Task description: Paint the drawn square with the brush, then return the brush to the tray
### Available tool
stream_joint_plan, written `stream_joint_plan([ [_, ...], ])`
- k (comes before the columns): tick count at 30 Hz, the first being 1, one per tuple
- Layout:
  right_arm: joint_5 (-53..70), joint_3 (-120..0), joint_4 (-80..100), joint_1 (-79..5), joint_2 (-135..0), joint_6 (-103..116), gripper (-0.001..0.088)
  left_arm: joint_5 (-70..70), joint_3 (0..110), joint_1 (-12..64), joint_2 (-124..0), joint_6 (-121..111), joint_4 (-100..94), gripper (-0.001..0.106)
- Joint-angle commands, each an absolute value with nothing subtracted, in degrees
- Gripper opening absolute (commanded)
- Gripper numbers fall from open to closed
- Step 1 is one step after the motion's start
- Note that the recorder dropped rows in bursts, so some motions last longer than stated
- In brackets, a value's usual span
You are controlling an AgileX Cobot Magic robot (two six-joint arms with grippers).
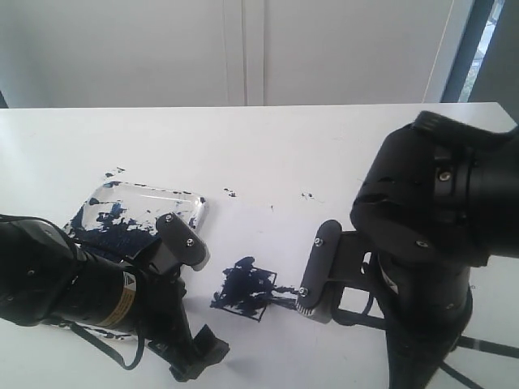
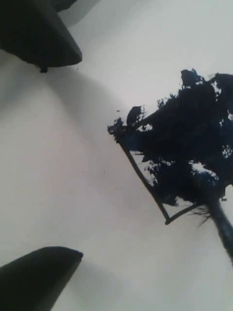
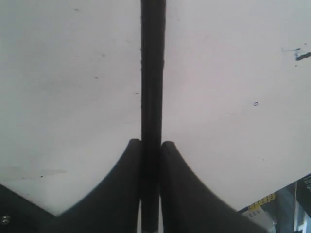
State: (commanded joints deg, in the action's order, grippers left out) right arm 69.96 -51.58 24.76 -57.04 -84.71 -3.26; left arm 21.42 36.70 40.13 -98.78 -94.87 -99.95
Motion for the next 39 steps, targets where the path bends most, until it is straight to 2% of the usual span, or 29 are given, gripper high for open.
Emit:
stream_joint_plan([
  [15, 70.0, -51.6, 12.9, -57.0, -84.7, -10.4, 0.0000, 21.4, 36.7, 40.1, -98.8, -94.9, -99.9, 0.101],
  [39, 70.0, -55.3, 15.4, -57.0, -80.2, -10.2, 0.0000, 21.3, 36.7, 40.1, -98.8, -94.5, -99.9, 0.101],
])
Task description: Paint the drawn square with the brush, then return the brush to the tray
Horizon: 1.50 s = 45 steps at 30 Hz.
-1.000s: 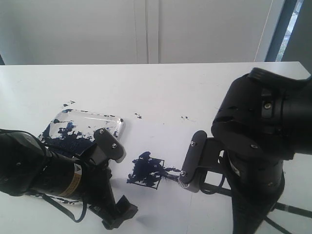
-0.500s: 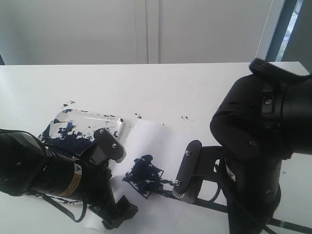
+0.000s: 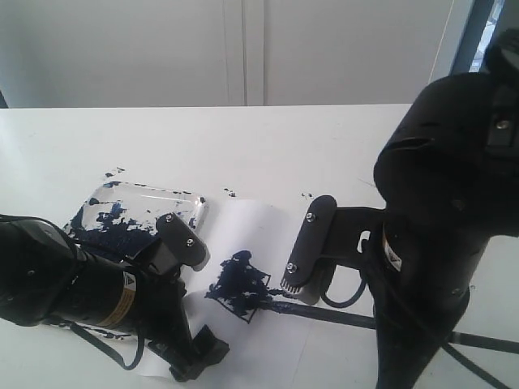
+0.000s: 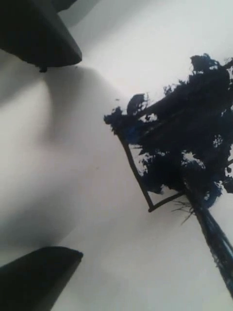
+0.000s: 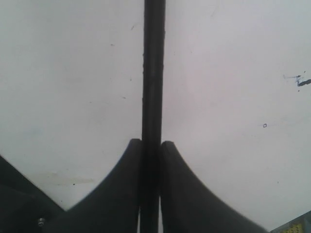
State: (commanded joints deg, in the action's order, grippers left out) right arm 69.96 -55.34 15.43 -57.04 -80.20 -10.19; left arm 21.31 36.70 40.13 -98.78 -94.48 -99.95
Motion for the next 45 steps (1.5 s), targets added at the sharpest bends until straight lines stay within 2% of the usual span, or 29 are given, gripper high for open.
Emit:
stream_joint_plan([
  [10, 68.2, -55.1, 14.8, -57.0, -81.6, -10.1, 0.0000, 21.5, 36.7, 40.1, -98.8, -94.5, -99.9, 0.101],
  [23, 64.4, -53.4, 19.4, -57.0, -92.5, -3.9, 0.0000, 22.7, 36.7, 40.1, -98.8, -94.3, -99.9, 0.101],
  [30, 65.2, -52.5, 19.4, -57.0, -93.5, -2.6, 0.0000, 12.7, 36.7, 40.1, -98.7, -97.0, -99.9, 0.101],
  [36, 66.7, -52.5, 19.4, -57.0, -93.5, -2.5, 0.0000, 12.2, 36.8, 40.1, -98.3, -95.9, -99.9, 0.101],
  [40, 62.2, -52.5, 19.5, -57.0, -93.5, 0.6, 0.0001, 12.4, 36.8, 40.1, -96.4, -95.7, -99.9, 0.101],
  [43, 57.5, -52.5, 20.8, -57.0, -93.5, 6.0, 0.0056, 13.5, 36.8, 40.1, -94.8, -95.6, -99.9, 0.101],
  [45, 54.5, -52.5, 21.6, -57.0, -93.5, 8.0, 0.0166, 15.0, 36.8, 40.1, -94.2, -95.4, -99.9, 0.101],
])
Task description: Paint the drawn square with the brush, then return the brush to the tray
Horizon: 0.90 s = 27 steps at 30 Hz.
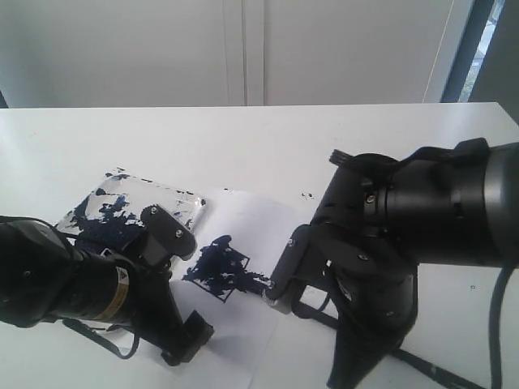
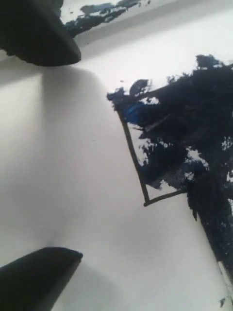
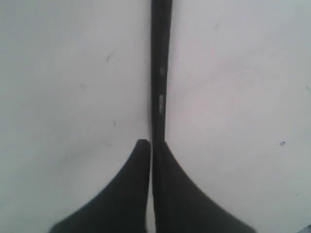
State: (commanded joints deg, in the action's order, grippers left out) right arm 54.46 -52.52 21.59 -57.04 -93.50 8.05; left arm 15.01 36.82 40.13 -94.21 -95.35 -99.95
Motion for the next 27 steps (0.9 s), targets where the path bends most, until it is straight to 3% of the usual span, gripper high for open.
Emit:
stream_joint_plan([
  [2, 53.1, -52.5, 21.6, -57.0, -93.5, 8.0, 0.0293, 16.0, 36.8, 40.1, -94.1, -95.1, -99.9, 0.101],
  [5, 52.0, -52.5, 21.6, -57.0, -93.6, 8.0, 0.0571, 16.4, 36.8, 40.1, -94.1, -94.9, -99.9, 0.101],
  [7, 52.0, -52.5, 21.9, -57.0, -93.6, 8.0, 0.0627, 16.4, 36.8, 40.1, -94.1, -94.8, -99.9, 0.101],
  [21, 47.2, -49.1, 27.6, -56.9, -99.8, 11.7, 0.0573, 17.5, 36.7, 40.1, -94.1, -94.2, -99.9, 0.101],
  [27, 45.7, -45.9, 26.3, -56.0, -101.7, 11.7, 0.0381, 17.5, 36.7, 40.1, -94.9, -94.0, -99.9, 0.101],
])
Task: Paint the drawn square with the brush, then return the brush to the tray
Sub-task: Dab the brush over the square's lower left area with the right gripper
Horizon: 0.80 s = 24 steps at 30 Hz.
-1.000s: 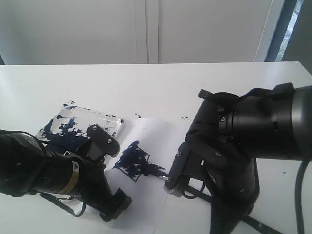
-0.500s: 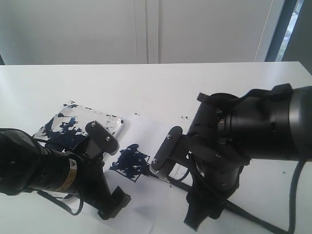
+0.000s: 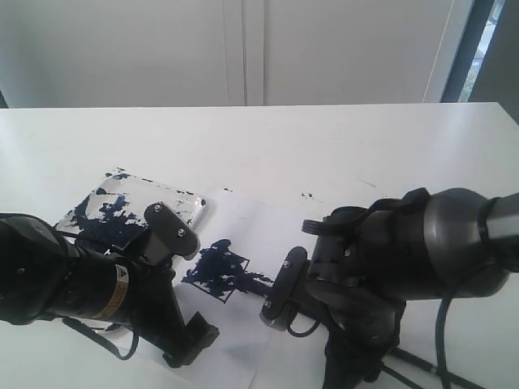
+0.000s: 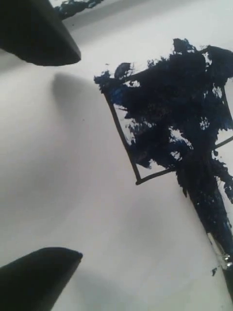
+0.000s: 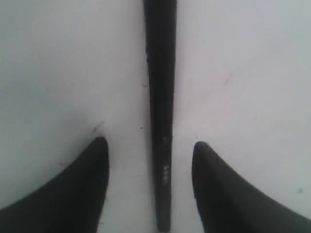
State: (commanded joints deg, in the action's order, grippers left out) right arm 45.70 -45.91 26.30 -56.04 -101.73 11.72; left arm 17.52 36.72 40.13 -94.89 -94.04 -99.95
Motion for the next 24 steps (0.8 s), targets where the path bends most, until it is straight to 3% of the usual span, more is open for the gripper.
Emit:
stream_joint_plan([
  [7, 47.3, -44.6, 25.6, -56.0, -102.7, 10.6, 0.0020, 17.5, 36.7, 40.1, -96.7, -93.9, -99.9, 0.101],
  [8, 47.6, -44.6, 25.6, -56.0, -102.5, 10.2, 0.0001, 17.7, 36.7, 40.1, -97.0, -93.9, -99.9, 0.101],
  [24, 66.4, -55.9, 25.6, -60.0, -84.2, 2.6, 0.0000, 18.8, 36.7, 40.1, -98.3, -93.6, -99.9, 0.101],
])
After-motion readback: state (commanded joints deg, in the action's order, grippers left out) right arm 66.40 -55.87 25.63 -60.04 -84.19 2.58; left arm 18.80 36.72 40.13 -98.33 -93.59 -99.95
